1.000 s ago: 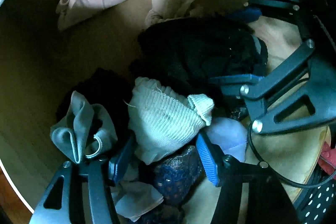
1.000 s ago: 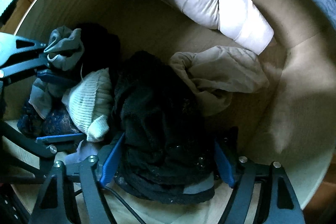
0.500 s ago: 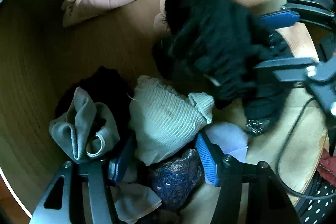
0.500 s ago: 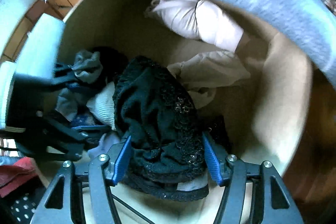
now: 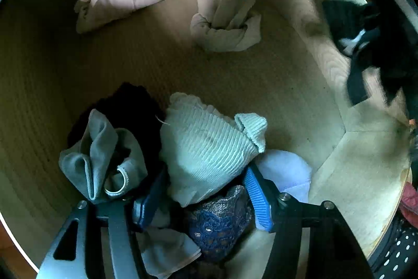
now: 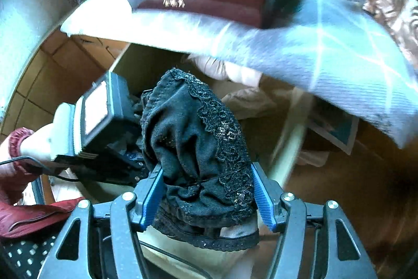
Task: Take underwear out of drawer
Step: 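Carry the black cloth toward the tin tray with the right tool, then lower the black cloth into the tray and open the right tool while left tool grips white knit cloth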
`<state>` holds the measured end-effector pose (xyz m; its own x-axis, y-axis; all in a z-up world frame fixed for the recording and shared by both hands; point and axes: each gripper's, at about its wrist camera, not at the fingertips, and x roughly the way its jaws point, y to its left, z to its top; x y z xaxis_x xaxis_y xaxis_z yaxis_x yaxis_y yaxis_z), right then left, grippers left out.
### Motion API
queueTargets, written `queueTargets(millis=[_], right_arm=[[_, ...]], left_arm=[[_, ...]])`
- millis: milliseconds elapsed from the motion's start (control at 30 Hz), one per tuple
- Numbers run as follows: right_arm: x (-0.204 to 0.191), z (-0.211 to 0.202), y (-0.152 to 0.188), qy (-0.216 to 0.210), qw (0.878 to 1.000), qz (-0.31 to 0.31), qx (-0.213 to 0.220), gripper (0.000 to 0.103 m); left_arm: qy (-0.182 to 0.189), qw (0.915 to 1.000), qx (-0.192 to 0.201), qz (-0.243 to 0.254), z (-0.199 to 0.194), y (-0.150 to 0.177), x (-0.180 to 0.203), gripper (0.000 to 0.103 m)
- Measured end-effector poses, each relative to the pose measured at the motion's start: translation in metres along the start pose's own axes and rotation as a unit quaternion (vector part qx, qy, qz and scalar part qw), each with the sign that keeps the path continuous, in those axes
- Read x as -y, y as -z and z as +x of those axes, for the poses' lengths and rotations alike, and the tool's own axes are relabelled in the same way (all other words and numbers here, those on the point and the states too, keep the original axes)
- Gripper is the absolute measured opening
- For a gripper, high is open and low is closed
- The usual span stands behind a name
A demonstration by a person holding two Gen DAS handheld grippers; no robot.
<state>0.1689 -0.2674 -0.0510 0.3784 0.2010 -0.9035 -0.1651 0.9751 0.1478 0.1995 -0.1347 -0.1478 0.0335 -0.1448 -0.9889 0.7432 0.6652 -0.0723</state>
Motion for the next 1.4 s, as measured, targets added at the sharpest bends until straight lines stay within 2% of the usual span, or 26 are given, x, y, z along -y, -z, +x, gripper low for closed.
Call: queueTargets(millis=[233, 400, 567, 733, 867, 1000, 1400], right_arm=[[0.022, -0.059, -0.020, -0.011, 0.999, 0.030, 0.025, 0.064], [0.034, -0.106, -0.073, -0.012, 0.997, 0.039, 0.072, 0.064], [0.044, -0.125, -0.140, -0.017, 0.992, 0.052, 0.112, 0.064], [0.049, -0.110, -0.206, -0.025, 0.988, 0.079, 0.130, 0.064], [0.059, -0.084, -0.260, -0.039, 0.985, 0.116, 0.125, 0.064], [0.060, -0.057, -0.297, -0.037, 0.984, 0.133, 0.115, 0.064], [0.075, 0.035, -0.355, -0.049, 0.973, 0.210, 0.077, 0.064]], left_arm=[[-0.004, 1.0000, -0.005, 0.002, 0.001, -0.006, 0.005, 0.062], [-0.004, 1.0000, -0.005, 0.002, 0.002, -0.006, 0.005, 0.062], [-0.004, 1.0000, -0.005, 0.002, 0.003, -0.007, 0.005, 0.062], [-0.005, 1.0000, -0.004, 0.000, 0.003, -0.007, 0.005, 0.063], [-0.003, 1.0000, -0.004, -0.005, 0.004, -0.007, 0.003, 0.064], [-0.001, 1.0000, -0.005, -0.005, 0.005, -0.006, -0.001, 0.064], [0.002, 0.9999, -0.005, -0.010, 0.004, -0.007, -0.005, 0.064]])
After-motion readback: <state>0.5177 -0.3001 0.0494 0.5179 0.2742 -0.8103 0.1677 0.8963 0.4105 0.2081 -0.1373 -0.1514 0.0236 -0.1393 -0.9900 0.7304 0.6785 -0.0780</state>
